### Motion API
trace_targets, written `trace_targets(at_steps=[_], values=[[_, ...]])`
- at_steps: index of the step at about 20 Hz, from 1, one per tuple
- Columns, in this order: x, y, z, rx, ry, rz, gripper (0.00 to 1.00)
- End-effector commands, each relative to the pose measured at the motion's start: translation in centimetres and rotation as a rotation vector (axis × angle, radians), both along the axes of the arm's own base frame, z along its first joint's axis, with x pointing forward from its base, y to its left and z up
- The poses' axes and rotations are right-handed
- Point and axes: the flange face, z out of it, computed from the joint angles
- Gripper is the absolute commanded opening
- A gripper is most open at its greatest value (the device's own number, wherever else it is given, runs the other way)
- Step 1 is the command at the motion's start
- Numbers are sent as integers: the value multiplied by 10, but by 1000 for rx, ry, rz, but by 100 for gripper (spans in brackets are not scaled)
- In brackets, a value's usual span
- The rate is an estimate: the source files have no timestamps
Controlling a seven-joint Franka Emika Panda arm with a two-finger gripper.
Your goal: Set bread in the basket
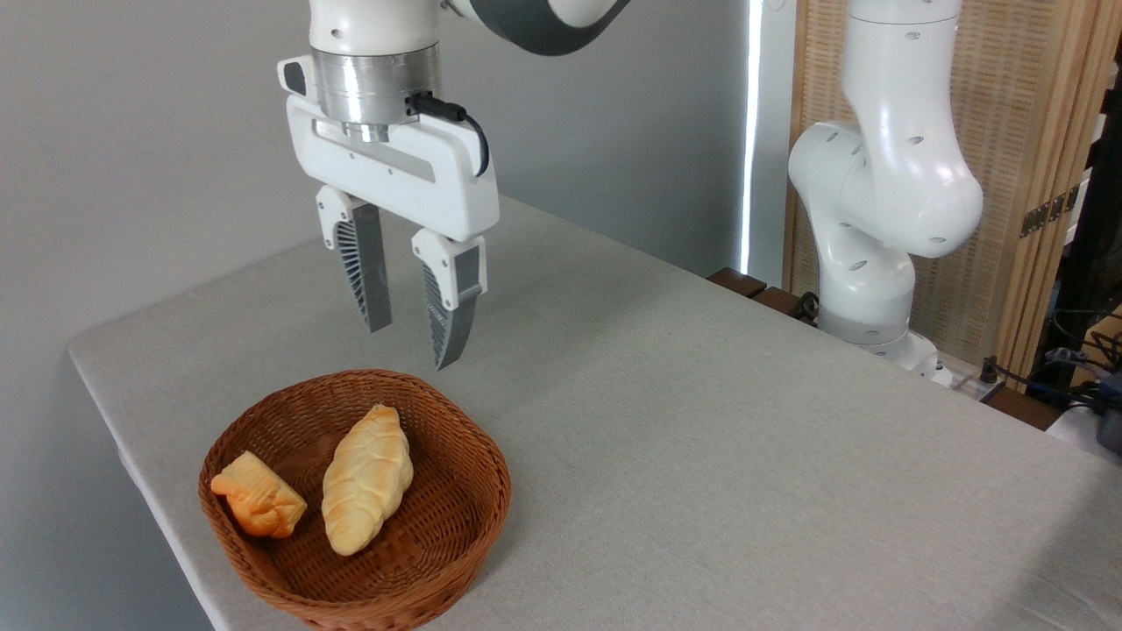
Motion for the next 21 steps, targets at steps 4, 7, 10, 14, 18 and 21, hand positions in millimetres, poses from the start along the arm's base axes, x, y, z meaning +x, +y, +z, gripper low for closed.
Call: trace_targets(at_steps=[4,7,10,14,18,21], values=[[-5,-1,12,16,38,-7,100],[-4,10,14,18,35,-6,100],[-5,6,13,23,36,-14,100],[-5,5,13,22,37,-14,100],[-5,7,13,22,39,-13,100],[-5,9,13,20,39,-8,100]])
